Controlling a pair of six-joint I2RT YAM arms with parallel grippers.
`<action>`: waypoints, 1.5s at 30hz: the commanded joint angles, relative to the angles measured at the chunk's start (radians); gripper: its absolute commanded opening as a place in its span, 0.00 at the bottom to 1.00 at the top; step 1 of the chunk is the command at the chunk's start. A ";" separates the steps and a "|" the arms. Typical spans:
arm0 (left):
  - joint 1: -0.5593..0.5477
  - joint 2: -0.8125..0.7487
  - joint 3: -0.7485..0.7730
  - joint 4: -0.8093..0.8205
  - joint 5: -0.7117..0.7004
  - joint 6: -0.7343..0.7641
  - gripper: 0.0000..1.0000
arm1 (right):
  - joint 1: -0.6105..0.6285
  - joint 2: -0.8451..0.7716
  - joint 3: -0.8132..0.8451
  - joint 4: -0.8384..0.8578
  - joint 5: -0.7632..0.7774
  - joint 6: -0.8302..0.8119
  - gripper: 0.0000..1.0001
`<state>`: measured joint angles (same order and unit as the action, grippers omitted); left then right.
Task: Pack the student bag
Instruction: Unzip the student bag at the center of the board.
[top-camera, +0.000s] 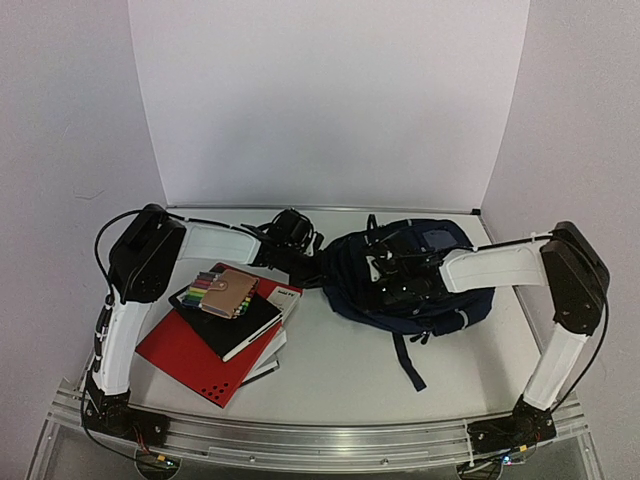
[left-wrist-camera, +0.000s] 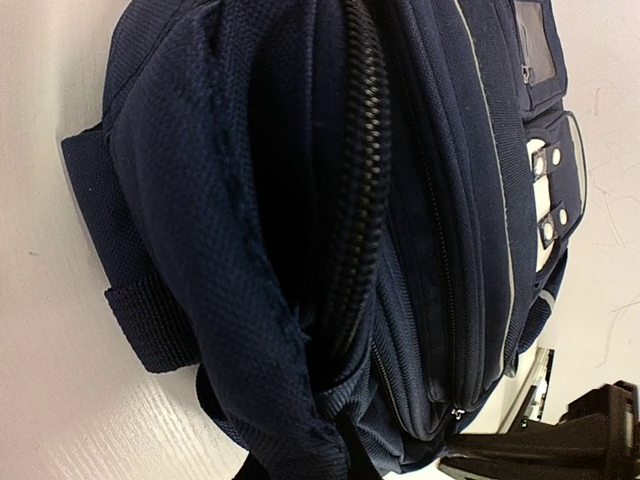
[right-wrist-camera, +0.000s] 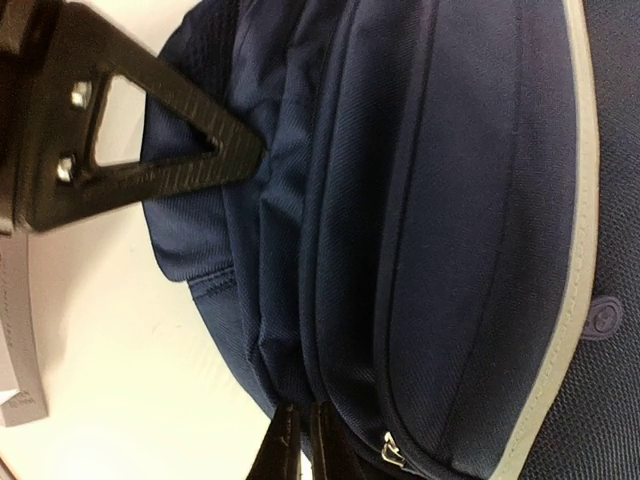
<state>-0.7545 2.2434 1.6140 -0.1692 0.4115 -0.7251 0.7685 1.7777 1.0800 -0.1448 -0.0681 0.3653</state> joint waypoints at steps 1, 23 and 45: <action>-0.017 -0.137 -0.026 0.072 0.049 0.094 0.00 | 0.000 -0.142 -0.033 -0.052 0.049 -0.020 0.20; -0.016 -0.411 -0.065 0.028 0.130 0.334 0.00 | 0.005 -0.435 -0.138 -0.096 -0.104 -0.059 0.20; -0.014 -0.433 -0.044 -0.001 0.116 0.283 0.00 | 0.005 -0.403 -0.200 -0.022 -0.041 -0.006 0.16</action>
<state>-0.7670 1.9108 1.5303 -0.2447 0.4948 -0.4524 0.7692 1.3602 0.8757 -0.2214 -0.1698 0.3542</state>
